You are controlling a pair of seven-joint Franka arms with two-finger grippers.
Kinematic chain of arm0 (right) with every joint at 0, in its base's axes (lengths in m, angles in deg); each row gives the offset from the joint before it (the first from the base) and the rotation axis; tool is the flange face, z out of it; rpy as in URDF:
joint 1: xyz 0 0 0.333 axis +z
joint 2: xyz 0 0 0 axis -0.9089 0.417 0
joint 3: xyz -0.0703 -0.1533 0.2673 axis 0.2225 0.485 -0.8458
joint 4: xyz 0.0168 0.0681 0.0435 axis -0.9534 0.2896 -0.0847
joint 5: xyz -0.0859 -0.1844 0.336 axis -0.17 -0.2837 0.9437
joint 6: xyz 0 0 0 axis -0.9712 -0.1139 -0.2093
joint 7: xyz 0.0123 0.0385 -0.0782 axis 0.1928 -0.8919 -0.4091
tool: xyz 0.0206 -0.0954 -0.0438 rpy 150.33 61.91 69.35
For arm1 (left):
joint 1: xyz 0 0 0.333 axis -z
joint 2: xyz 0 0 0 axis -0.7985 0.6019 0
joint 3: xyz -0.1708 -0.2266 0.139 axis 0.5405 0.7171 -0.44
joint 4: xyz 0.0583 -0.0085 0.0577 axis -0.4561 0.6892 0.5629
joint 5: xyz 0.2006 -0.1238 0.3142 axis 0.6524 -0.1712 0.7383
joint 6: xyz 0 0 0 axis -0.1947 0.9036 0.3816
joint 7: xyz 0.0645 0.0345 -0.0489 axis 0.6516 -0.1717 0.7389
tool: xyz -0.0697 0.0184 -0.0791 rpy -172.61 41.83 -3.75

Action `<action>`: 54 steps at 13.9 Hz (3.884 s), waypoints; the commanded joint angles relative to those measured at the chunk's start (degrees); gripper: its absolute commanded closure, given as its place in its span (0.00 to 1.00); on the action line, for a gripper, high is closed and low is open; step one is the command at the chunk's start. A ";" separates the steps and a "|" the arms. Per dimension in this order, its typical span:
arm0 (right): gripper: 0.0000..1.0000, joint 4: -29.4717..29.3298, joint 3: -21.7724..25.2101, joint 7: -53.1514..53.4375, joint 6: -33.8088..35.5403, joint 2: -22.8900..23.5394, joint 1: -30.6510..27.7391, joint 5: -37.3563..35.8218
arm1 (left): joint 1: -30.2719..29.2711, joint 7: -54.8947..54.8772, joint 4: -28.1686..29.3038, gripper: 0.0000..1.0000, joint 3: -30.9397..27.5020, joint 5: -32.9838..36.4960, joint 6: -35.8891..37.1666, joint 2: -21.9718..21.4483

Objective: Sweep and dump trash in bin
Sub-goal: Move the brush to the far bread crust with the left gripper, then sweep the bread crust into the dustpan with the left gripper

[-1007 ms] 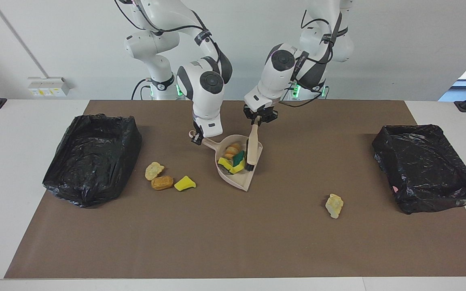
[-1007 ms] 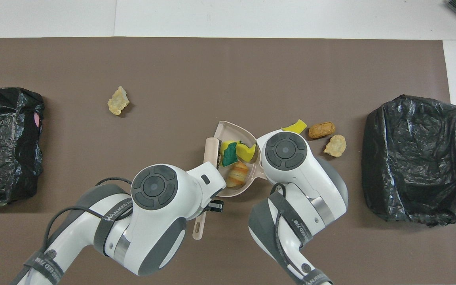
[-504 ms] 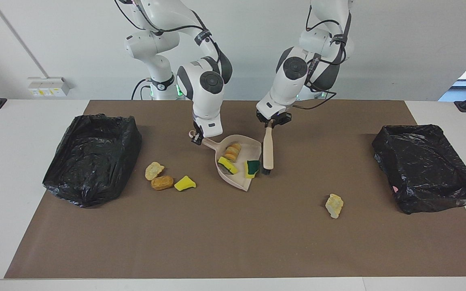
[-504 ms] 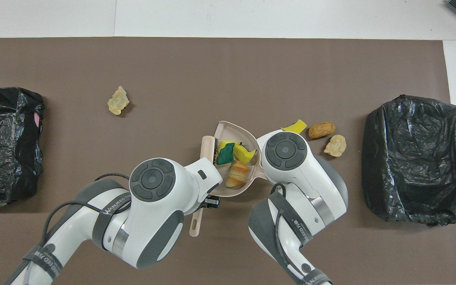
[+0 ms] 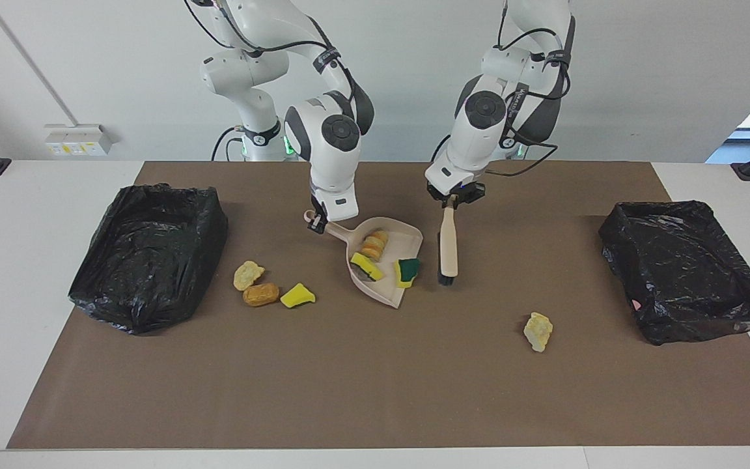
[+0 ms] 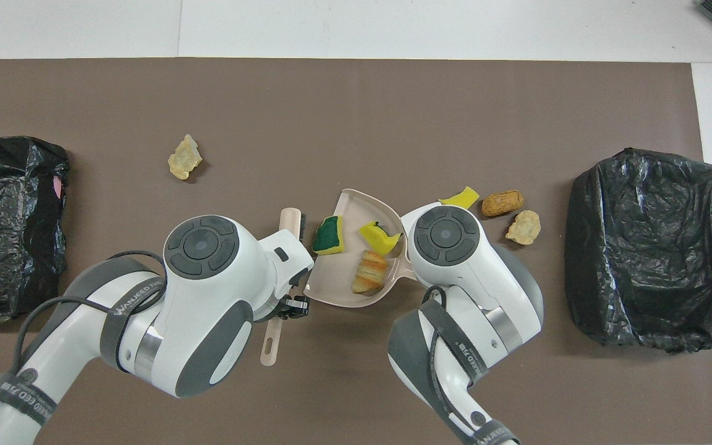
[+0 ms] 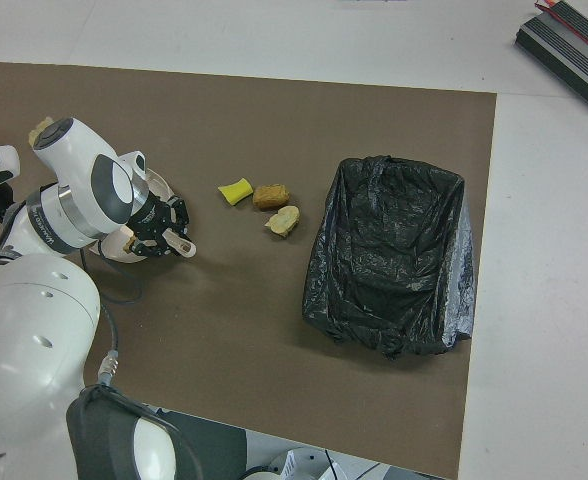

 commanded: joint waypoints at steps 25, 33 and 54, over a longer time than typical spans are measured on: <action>1.00 0.12 -0.33 2.00 -0.08 -0.38 -0.62 -0.75 | -18.75 -36.58 0.85 1.00 1.24 8.63 -5.49 7.85; 1.00 -0.32 -0.33 1.91 -0.60 -0.03 -1.15 -0.66 | -0.92 -29.15 4.56 1.00 1.15 -3.41 -5.50 3.98; 1.00 -1.99 -0.33 2.09 0.01 -0.82 -2.99 -0.48 | 6.12 9.07 3.93 1.00 0.97 -4.29 13.93 -4.53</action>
